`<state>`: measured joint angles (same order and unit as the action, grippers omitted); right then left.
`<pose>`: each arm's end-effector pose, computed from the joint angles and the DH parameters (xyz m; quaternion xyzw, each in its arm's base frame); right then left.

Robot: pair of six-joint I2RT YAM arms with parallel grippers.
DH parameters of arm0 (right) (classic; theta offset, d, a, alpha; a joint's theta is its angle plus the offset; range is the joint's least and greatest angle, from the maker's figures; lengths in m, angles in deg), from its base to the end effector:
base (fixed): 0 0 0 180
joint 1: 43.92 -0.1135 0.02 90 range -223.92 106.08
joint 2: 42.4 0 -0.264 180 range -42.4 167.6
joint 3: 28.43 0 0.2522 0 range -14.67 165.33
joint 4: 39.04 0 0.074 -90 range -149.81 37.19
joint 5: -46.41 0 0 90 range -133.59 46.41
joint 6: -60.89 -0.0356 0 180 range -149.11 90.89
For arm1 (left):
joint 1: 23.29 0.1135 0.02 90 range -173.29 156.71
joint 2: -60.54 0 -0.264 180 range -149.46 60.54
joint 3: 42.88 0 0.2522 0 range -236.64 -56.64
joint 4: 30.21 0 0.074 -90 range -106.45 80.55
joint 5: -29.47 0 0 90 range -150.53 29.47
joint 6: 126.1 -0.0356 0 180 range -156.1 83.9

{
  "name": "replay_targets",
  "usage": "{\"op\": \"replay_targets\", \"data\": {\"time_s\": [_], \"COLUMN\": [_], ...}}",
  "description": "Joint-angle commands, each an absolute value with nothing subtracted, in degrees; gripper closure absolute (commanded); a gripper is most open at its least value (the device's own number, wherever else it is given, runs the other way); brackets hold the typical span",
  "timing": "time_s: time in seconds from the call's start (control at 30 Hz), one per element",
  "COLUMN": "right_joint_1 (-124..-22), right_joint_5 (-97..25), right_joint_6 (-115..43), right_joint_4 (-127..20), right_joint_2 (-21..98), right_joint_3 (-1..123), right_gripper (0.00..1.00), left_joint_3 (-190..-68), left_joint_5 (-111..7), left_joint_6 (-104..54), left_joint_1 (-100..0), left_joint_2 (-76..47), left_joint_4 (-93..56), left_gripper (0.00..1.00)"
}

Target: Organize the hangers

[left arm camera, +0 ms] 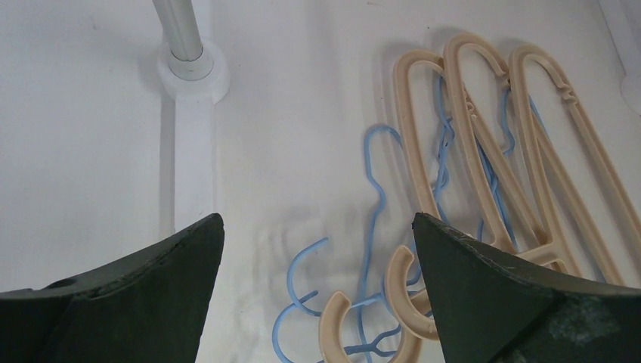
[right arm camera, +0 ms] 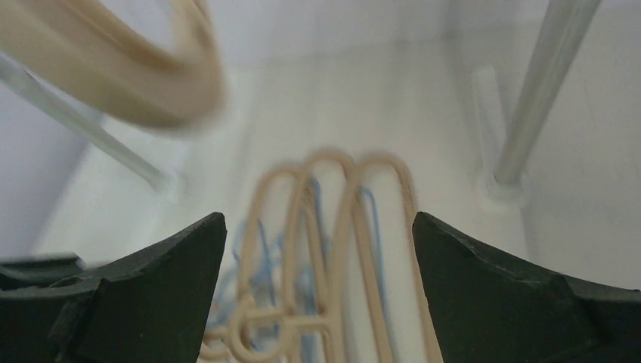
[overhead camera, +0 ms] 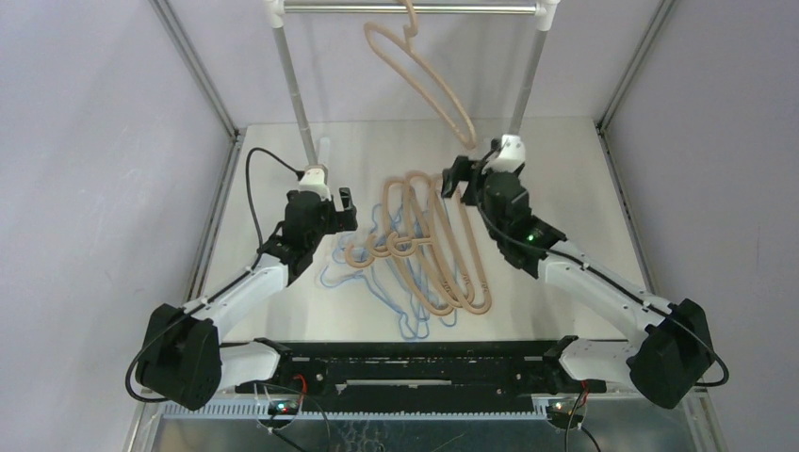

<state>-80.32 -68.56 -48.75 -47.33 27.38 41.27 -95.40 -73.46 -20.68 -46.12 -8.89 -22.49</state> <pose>0.2392 0.1577 0.3454 0.0321 0.7516 0.1554 0.6402 0.2495 -0.0964 0.2420 -0.0066 0.8385 -0.0863 0.5380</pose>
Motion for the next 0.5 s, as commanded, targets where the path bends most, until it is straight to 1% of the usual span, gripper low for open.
{"op": "replay_targets", "data": {"time_s": [0.0,0.07,0.13,0.27,0.47], "right_joint_1": [-84.8,-86.6,-88.6,-92.5,-93.1], "right_joint_5": [-75.9,-73.6,-72.4,-73.4,-66.2], "right_joint_6": [-45.7,-46.8,-47.8,-51.0,-54.0], "right_joint_4": [-55.8,-58.2,-61.5,-67.0,-66.5], "right_joint_2": [25.8,25.5,26.0,28.1,33.8], "right_joint_3": [36.3,34.4,33.2,30.9,27.2], "right_gripper": [0.00,0.01,0.05,0.17,0.23], "left_joint_3": [-95.3,-95.4,-95.4,-95.3,-95.2], "left_joint_5": [-73.6,-73.6,-73.5,-73.6,-73.7], "left_joint_6": [-21.2,-21.2,-21.0,-20.9,-20.8], "left_joint_1": [-46.3,-46.3,-46.3,-46.3,-46.3], "left_joint_2": [-8.1,-8.3,-8.5,-8.6,-8.8], "left_joint_4": [-24.4,-24.6,-24.5,-24.6,-24.7], "left_gripper": [0.01,0.00,0.01,0.01,0.01]}}
